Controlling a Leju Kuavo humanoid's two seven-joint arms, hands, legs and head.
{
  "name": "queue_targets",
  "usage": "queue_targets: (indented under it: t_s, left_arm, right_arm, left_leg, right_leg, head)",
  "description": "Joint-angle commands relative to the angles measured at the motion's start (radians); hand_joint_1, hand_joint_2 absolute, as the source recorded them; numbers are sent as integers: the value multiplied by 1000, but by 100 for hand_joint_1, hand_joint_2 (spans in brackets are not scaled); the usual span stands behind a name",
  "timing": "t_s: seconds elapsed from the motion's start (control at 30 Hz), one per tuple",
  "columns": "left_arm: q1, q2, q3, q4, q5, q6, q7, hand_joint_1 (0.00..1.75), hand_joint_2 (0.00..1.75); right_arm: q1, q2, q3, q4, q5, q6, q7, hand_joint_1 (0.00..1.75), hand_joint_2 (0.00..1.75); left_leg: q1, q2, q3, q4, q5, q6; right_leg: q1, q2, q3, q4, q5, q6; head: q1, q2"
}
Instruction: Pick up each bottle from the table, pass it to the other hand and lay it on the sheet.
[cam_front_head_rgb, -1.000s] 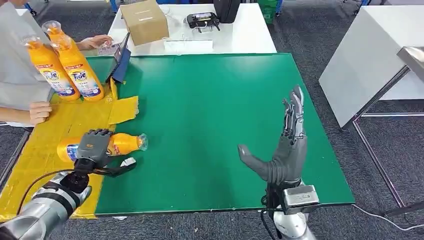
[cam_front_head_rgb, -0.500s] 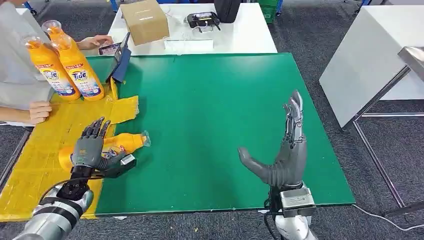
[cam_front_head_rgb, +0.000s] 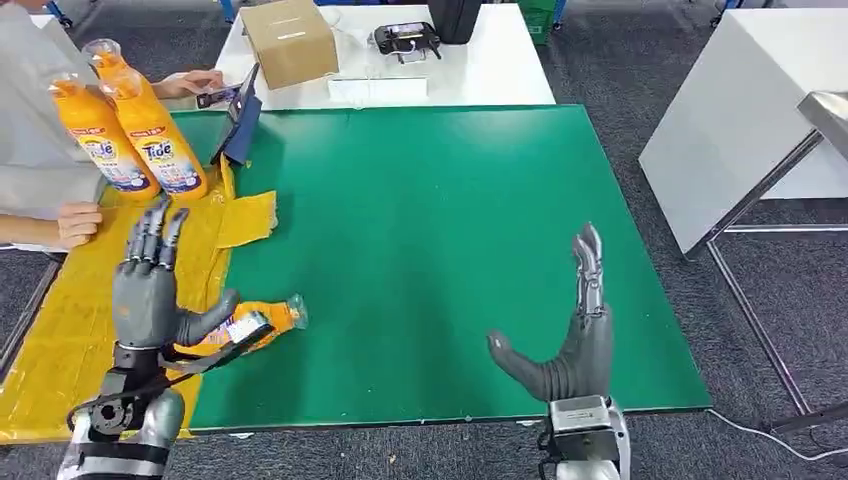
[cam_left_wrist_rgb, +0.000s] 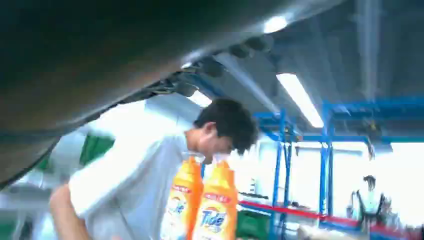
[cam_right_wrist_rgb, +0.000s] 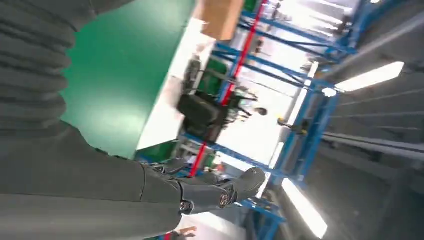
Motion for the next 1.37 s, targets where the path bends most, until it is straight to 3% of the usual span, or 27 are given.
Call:
queue_targets:
  t_s: [0.03,0.1,0.2,0.33,0.57,1.37]
  left_arm:
    - [275,-47,-245,-167,859,-429,-156,0,175]
    - [331,-41,-306,-190,874,-395,-160,0,175]
    - [372,8,-409,-197,1081,-392,-141,0,175]
    - [366,20,-400,-185,1238,-466,-108,0,175]
    - [340,17,-396,-143,1245,-487,-86,0,175]
    - [306,-11,-351,-93,1176,-438,-92,0,175]
  right_arm:
    - [126,0,-88,-17,-3,59,87,0,0]
    - [162,-1,-106,-20,-16,68,60,0,0]
    - [218,18,-138,1,-43,68,63,0,0]
    - [229,39,-152,18,-43,47,68,0,0]
    - [224,47,-133,14,-37,27,51,0,0]
    - [224,18,-94,3,-118,68,41,0,0]
  left_leg:
    - [1,-2,11,-1,-6,-1]
    - [0,-3,5,-1,-3,0]
    - [2,-3,11,0,-8,-1]
    - [1,-4,7,0,-7,0]
    - [1,-4,9,-1,-8,0]
    - [1,-3,9,-1,-7,0]
  right_leg:
    - [-1,5,12,-3,-5,-1]
    - [-1,2,5,-1,-3,0]
    - [0,3,11,-2,-7,-2]
    - [0,-1,8,-1,-8,-1]
    - [0,0,9,-1,-8,-2]
    - [0,0,9,-2,-7,-2]
  head:
    - [0,0]
    - [1,0]
    - [0,0]
    - [1,0]
    - [0,0]
    - [0,0]
